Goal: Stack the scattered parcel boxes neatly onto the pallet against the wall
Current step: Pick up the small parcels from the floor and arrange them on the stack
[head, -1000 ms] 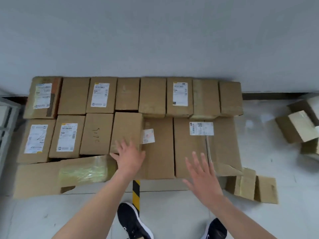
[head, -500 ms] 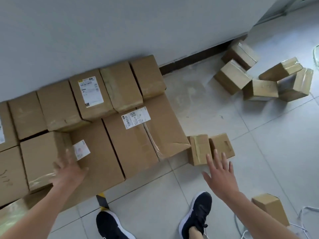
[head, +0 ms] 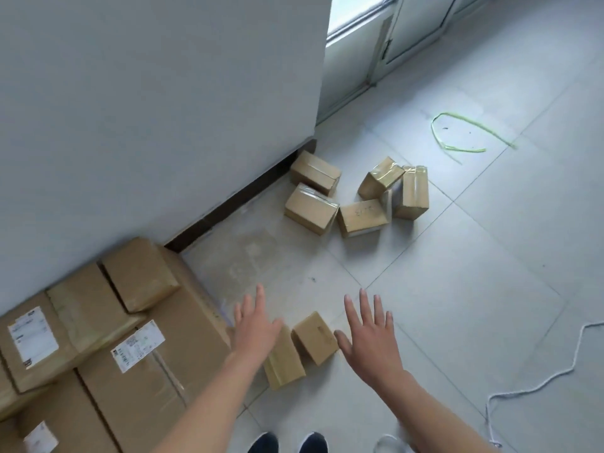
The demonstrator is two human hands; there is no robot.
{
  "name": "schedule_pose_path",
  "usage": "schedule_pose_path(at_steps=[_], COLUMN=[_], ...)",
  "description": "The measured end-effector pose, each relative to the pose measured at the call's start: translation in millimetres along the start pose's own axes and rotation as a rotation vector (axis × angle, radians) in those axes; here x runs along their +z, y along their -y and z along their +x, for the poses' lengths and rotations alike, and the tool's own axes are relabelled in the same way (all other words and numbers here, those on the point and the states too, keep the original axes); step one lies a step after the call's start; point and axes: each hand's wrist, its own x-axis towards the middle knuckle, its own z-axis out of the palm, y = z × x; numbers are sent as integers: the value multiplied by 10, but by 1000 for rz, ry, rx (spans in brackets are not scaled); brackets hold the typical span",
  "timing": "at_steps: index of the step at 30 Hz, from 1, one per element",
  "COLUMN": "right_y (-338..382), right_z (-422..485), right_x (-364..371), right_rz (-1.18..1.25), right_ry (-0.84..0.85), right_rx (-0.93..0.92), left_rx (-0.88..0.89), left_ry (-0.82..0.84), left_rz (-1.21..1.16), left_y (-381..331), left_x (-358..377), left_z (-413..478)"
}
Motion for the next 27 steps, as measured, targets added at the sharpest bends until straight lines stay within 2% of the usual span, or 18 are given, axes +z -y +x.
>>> schedule_pose_path(at_steps=[6, 11, 17, 23, 27], right_y=[-1061, -1914, -2408, -2284, -2032], right_z=[837, 1904, 2938, 4117, 5003], right_x=[-918, -1048, -973, -981, -887], right_rz=[-12, -39, -48, -23, -58], right_ry=[-66, -29, 45, 64, 55], right_rx=[48, 41, -13, -151, -281], left_rx=[179, 158, -76, -312, -489], left_ry=[-20, -13, 50, 25, -54], left_rz=[148, 173, 89, -31, -125], left_y=[-1723, -2623, -3020, -3203, -3181], left_x=[-124, 92, 398, 564, 745], left_z=[655, 1611, 2399, 3196, 3926])
